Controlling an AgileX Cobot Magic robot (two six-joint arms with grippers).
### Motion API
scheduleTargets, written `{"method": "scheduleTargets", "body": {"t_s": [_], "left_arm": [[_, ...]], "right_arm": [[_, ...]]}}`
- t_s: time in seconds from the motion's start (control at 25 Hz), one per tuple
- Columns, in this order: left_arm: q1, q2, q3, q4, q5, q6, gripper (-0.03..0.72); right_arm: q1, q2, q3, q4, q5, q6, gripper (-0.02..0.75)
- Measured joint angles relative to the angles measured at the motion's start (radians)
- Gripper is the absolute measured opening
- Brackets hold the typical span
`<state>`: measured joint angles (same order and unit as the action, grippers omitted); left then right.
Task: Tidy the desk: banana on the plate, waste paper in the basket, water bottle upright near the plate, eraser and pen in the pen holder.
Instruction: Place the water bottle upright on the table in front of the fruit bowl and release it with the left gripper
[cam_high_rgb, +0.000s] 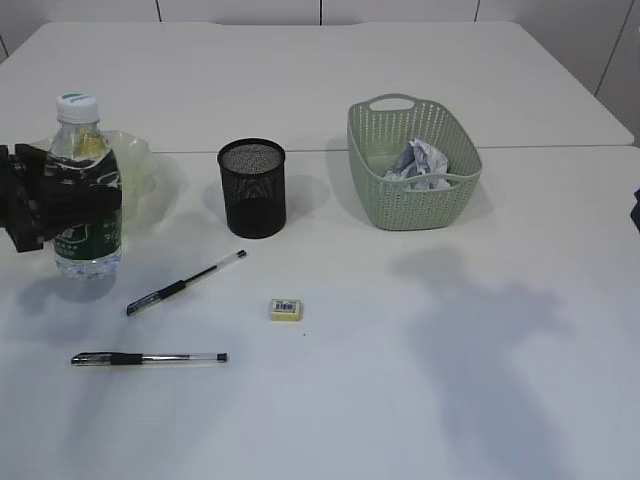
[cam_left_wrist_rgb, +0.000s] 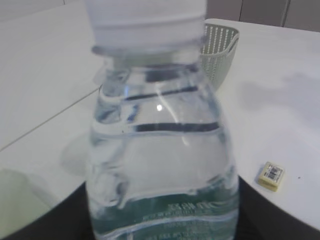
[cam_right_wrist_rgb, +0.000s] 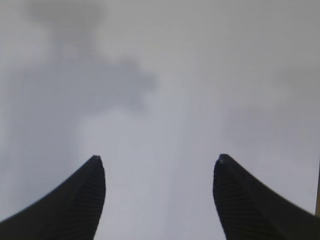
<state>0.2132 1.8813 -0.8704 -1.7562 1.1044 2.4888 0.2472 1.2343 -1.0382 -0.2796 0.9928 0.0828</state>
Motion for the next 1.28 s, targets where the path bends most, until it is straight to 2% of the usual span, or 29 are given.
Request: {"method": "scheduleTargets", "body": {"t_s": [0.44,0.96,1.28], "left_arm": [[0.025,0.076,-0.005,-0.004,0.003,0.09,0.367],[0.112,0.172,-0.009,-0.011,0.007,0.145,0.367],[0.114,0.177,-0.009,-0.022,0.009,0.186,0.367]], "right_arm": [[0.0,0.0,0.0,-0.006,-0.011,0.0,0.502],[0.0,0.045,0.0,-0.007,-0.017,-0.002,0.502],[0.0,0.056,0.0,-0.007,-0.03,-0.002,0.501]]}}
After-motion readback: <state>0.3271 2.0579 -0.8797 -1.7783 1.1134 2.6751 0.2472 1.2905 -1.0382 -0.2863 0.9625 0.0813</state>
